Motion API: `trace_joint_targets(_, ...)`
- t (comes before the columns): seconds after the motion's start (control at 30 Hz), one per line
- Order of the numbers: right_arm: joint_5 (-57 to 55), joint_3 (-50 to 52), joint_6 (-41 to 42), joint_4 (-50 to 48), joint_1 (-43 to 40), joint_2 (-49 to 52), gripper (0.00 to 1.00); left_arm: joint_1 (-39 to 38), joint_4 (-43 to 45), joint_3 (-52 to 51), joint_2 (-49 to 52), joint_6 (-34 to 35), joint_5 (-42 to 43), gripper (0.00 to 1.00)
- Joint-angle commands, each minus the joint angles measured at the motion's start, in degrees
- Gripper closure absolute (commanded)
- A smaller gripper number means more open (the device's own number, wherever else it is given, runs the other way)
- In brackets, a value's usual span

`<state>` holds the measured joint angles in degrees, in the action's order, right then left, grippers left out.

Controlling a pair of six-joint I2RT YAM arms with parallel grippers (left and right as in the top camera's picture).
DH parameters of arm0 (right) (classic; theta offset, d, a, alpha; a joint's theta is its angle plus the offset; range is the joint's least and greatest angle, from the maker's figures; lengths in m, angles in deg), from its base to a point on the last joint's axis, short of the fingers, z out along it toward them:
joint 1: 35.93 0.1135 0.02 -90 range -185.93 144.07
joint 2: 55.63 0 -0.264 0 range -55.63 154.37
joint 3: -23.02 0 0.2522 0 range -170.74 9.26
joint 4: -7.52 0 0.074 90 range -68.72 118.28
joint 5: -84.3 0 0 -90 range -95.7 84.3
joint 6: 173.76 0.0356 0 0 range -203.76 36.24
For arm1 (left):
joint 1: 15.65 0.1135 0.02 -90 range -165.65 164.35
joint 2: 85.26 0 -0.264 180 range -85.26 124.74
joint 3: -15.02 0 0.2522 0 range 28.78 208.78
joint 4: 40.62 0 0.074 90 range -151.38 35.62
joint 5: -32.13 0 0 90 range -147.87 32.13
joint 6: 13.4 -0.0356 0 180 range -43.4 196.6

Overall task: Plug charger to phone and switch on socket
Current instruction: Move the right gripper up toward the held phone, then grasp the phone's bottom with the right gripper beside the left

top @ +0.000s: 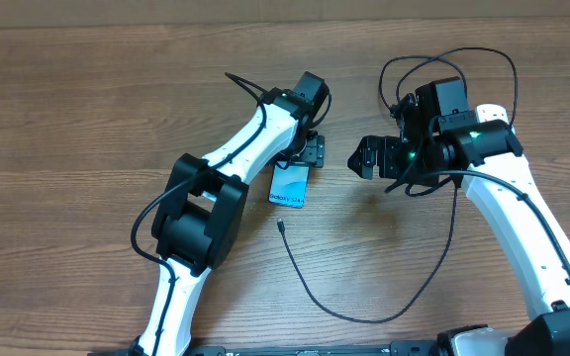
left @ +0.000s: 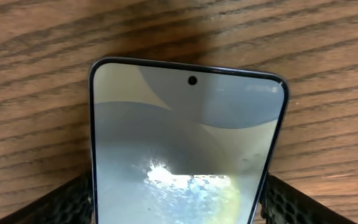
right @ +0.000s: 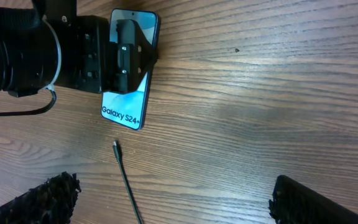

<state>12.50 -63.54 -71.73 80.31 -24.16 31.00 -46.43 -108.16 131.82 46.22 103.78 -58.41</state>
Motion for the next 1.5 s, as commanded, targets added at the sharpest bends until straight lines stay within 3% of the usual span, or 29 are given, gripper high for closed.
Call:
trace_joint_targets(0.0,-0.59,-0.66,0.15,-0.11,0.11,-0.46,0.00,-0.48,-0.87,-1.42,3.13,1.16,-0.13,0.16)
trace_joint_targets(0.13,-0.59,-0.66,0.15,0.50,0.11,-0.46,0.00,-0.48,-3.21,-1.42,3.13,-1.07,-0.15,0.07)
trace_joint_targets(0.23,-0.59,-0.66,0.17,0.55,0.11,-0.46,0.00,-0.48,-3.54,-1.42,3.13,-3.04,-0.22,0.07)
trace_joint_targets(0.4,-0.59,-0.66,0.17,0.63,0.11,-0.46,0.00,-0.52,-3.61,-1.44,3.15,-3.23,-0.55,0.18)
trace_joint_targets(0.5,-0.59,-0.66,0.17,1.05,0.11,-0.46,0.00,-0.52,-5.03,-1.44,3.15,-3.43,-3.02,0.08)
trace_joint_targets(0.57,-0.59,-0.66,0.17,0.94,0.11,-0.46,0.00,-0.52,-5.11,-1.44,3.15,-4.31,-2.75,0.08)
trace_joint_targets(0.93,-0.07,-0.66,0.22,0.92,0.11,-0.46,0.00,-0.22,-5.20,-0.50,2.99,-4.94,-2.03,0.23)
trace_joint_targets(1.1,1.44,-0.66,4.11,0.61,0.11,-0.46,0.00,2.80,-11.02,5.75,2.86,-8.04,6.27,0.28)
trace_joint_targets(1.47,4.72,0.00,6.23,-0.22,0.17,-0.46,0.00,9.29,-24.44,22.95,2.86,-12.41,19.58,0.25)
